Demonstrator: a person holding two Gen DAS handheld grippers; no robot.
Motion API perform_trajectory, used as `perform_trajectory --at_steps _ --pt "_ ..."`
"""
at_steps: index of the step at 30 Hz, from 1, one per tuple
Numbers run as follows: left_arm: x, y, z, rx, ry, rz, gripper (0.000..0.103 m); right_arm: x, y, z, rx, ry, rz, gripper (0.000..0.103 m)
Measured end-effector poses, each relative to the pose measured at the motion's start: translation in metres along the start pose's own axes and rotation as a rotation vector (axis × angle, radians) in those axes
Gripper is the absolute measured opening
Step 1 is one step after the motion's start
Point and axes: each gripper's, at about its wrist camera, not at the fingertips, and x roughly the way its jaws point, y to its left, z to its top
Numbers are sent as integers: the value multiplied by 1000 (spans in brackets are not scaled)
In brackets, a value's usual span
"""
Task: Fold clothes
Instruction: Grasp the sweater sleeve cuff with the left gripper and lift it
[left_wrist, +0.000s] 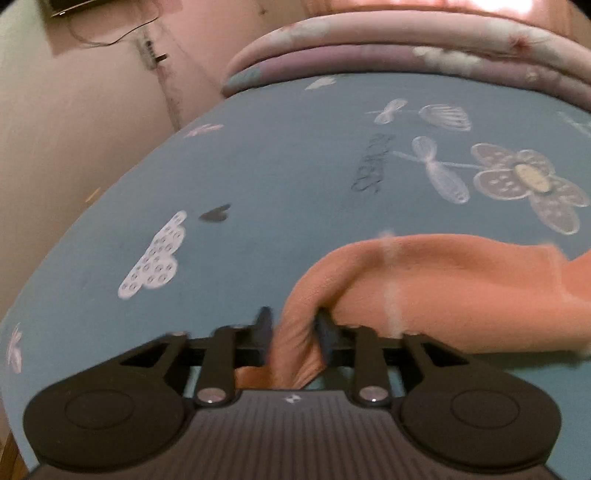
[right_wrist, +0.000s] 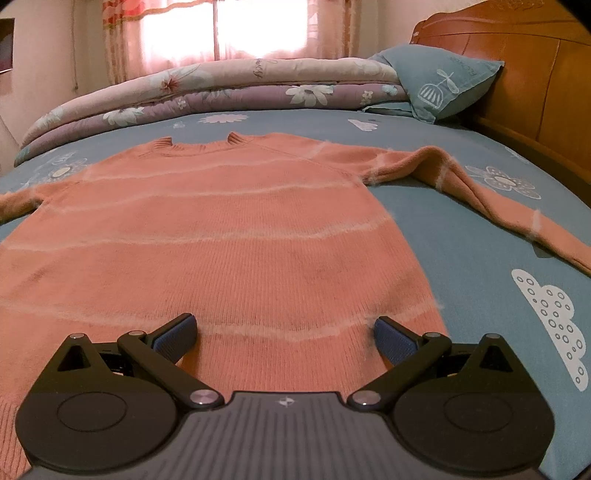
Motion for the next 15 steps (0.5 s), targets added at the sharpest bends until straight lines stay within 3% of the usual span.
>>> perform_trajectory --at_steps 5,10,13,15 --pt "-16 17 -7 -37 -58 61 64 -1 -2 -1 -4 -7 13 103" --pt "-34 53 -15 -184 -111 92 72 -1 -3 -2 -9 -13 16 103" --pt "-27 73 -26 -323 -19 11 74 -1 -3 -1 -6 -10 19 103" --pt "-21 82 -39 -428 48 -107 73 0 -3 -1 -3 -9 16 103"
